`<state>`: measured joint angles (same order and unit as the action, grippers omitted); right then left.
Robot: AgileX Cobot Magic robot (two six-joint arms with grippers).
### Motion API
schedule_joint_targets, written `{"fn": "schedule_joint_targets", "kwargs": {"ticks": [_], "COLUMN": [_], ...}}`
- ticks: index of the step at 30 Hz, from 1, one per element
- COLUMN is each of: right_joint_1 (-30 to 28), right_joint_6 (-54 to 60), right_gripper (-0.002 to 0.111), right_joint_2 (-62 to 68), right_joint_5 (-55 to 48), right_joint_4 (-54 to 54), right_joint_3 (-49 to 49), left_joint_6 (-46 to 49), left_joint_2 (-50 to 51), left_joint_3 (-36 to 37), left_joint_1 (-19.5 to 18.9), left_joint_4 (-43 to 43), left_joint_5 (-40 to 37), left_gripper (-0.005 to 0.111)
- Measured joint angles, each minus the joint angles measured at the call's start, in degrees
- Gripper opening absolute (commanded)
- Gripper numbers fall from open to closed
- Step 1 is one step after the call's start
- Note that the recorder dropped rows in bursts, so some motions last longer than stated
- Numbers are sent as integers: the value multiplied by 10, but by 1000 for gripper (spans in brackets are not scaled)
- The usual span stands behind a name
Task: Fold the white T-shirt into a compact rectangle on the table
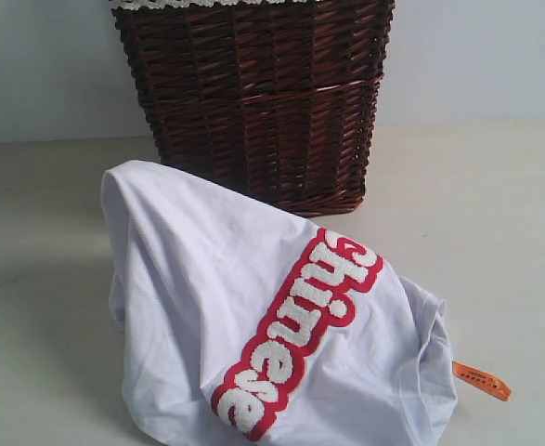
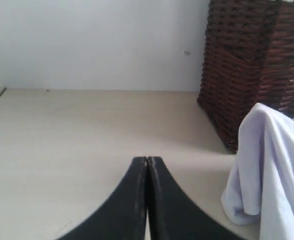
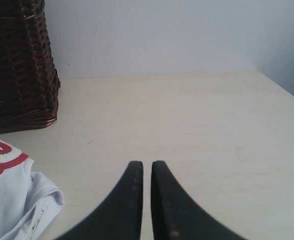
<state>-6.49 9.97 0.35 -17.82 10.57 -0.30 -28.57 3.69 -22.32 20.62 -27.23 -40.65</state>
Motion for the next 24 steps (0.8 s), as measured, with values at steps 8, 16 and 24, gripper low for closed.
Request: {"fn": "schedule_joint_targets", "kwargs": {"ticks": [8,16,24], "right_joint_1": [0,0,0], "right_joint_6": [0,0,0], "right_gripper": [7,7,7], "right_joint_2": [0,0,0], "right_joint_5": [0,0,0], "right_joint_4": [0,0,0], "right_joint_3": [0,0,0], "left_joint_6": [0,-4,37], "left_joint_2": [-31,-31,-33], "left_joint_3": [183,221,222], "left_joint_1": [-18,-106,-109], "left_joint_4": [1,-7,-9], "left_joint_5": [298,393,338], "left_gripper": [0,0,0]}}
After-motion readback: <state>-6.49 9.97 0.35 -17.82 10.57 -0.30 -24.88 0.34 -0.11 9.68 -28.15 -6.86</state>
